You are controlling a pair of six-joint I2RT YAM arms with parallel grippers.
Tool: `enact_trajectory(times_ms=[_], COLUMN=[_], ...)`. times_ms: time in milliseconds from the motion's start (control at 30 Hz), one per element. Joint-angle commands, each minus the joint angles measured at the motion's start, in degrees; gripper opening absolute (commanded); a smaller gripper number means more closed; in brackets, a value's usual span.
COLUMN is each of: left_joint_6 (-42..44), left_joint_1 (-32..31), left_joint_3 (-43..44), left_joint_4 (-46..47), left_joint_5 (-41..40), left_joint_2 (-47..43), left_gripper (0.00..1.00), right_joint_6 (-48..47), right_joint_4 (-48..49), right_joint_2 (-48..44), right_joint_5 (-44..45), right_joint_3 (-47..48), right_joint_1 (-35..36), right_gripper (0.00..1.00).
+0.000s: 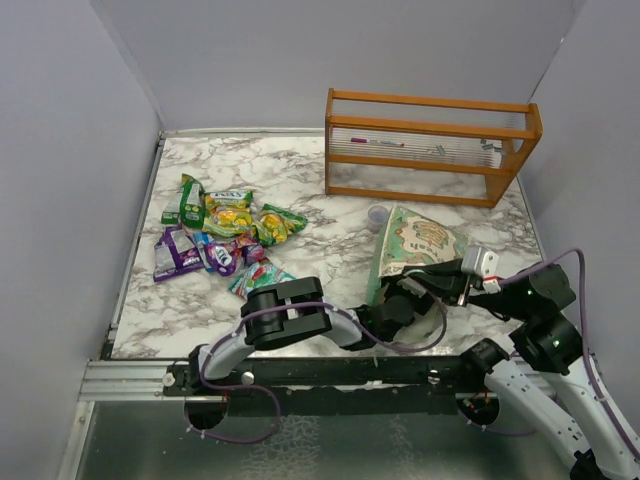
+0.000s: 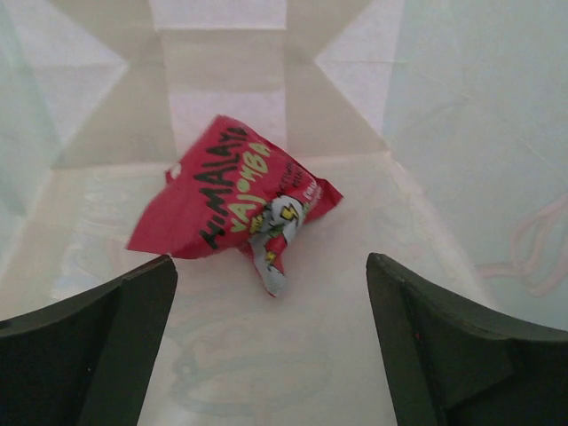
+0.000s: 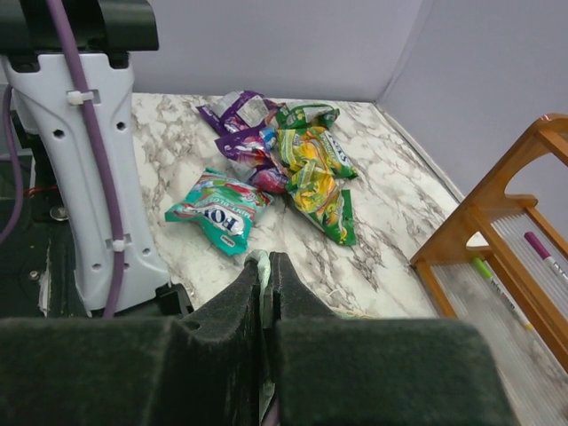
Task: Take the snacks out of the paper bag
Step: Take out the snack from the paper bag.
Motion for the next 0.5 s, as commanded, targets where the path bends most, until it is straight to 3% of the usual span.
enact_trajectory(times_ms=[0, 133, 267, 467], left_joint_6=[-2.44, -2.36, -0.76, -0.54], left_joint_1=[1.95, 3.72, 4.44, 6.91], left_joint_3=[4.50, 10.07, 10.45, 15.23], left_joint_4=[-6.07, -10.59, -6.77, -9.56], left_joint_5=[-0.45, -0.43, -0.88, -5.08], left_joint_2=[3.36, 6.35, 6.71, 8.47], left_gripper=[0.96, 0.99, 0.98, 0.99], right_joint_6=[0.25, -0.09, 0.08, 0.85], right_joint_4=[1.09, 0.41, 0.00, -0.08], right_joint_2=[0.20, 0.55, 0.66, 0.25], right_joint_5=[-3.53, -4.04, -4.18, -4.36], right_joint_3=[-0.18, 0.46, 0.74, 0.69], right_joint_1=[0.17, 0.17, 0.17, 0.17], right_gripper=[0.02, 0.02, 0.02, 0.02])
